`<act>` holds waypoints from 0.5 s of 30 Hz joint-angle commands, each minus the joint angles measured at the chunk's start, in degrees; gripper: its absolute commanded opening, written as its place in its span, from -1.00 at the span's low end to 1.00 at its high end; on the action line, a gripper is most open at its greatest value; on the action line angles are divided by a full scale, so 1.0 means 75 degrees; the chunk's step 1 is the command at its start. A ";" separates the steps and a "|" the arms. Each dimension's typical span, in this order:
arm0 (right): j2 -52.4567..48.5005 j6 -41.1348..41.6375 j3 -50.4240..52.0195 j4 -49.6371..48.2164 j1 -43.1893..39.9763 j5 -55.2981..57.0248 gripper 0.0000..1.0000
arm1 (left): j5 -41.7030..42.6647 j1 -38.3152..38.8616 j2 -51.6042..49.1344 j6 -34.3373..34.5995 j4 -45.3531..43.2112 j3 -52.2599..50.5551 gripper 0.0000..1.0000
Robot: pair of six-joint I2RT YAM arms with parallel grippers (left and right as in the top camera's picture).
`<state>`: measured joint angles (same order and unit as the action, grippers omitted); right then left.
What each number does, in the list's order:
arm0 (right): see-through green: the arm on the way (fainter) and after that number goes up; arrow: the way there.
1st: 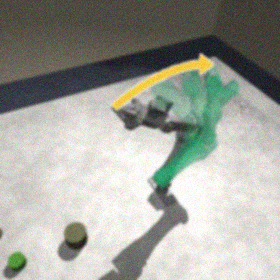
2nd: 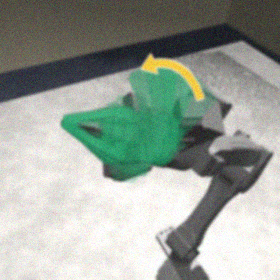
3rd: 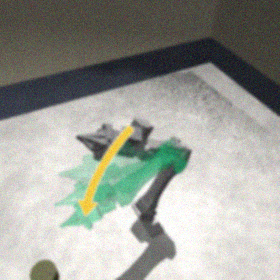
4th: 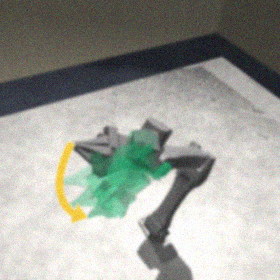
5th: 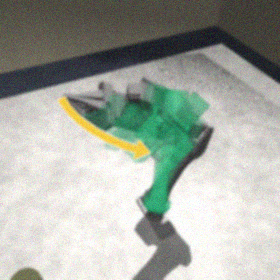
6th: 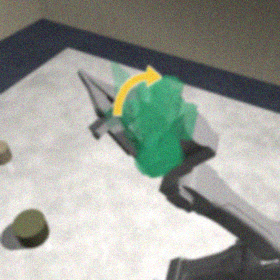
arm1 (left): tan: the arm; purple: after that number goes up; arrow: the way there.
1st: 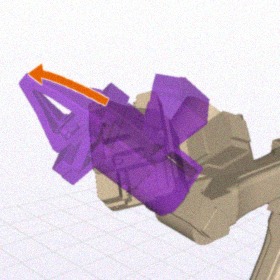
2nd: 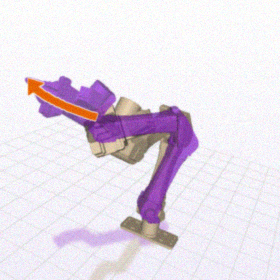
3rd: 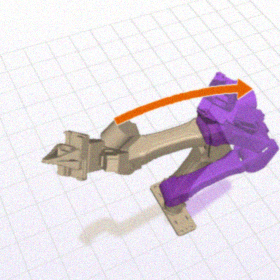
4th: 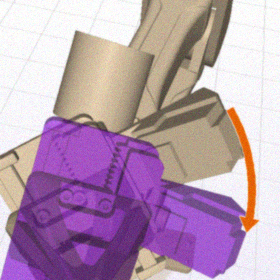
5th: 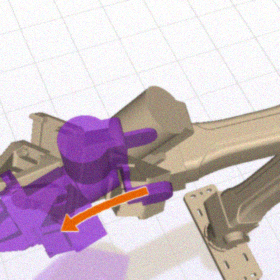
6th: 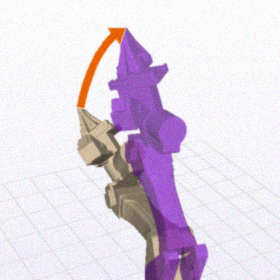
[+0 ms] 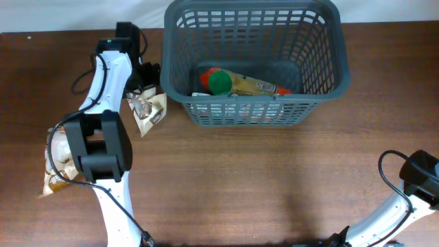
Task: Pack container
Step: 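Move the left gripper back to the dried mushroom bag and grasp it, then lift the mushroom bag and lower it into the basket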
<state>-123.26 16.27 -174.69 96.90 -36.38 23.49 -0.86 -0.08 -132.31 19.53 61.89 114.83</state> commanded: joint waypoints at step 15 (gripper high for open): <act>0.0015 0.0044 0.0023 -0.0023 0.0000 0.0012 0.98 | 0.0090 -0.0012 0.0006 -0.0163 -0.1749 -0.1912 0.99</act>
<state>-123.26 16.29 -174.69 96.90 -36.38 23.49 -1.69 -0.08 -131.94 19.07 49.63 103.39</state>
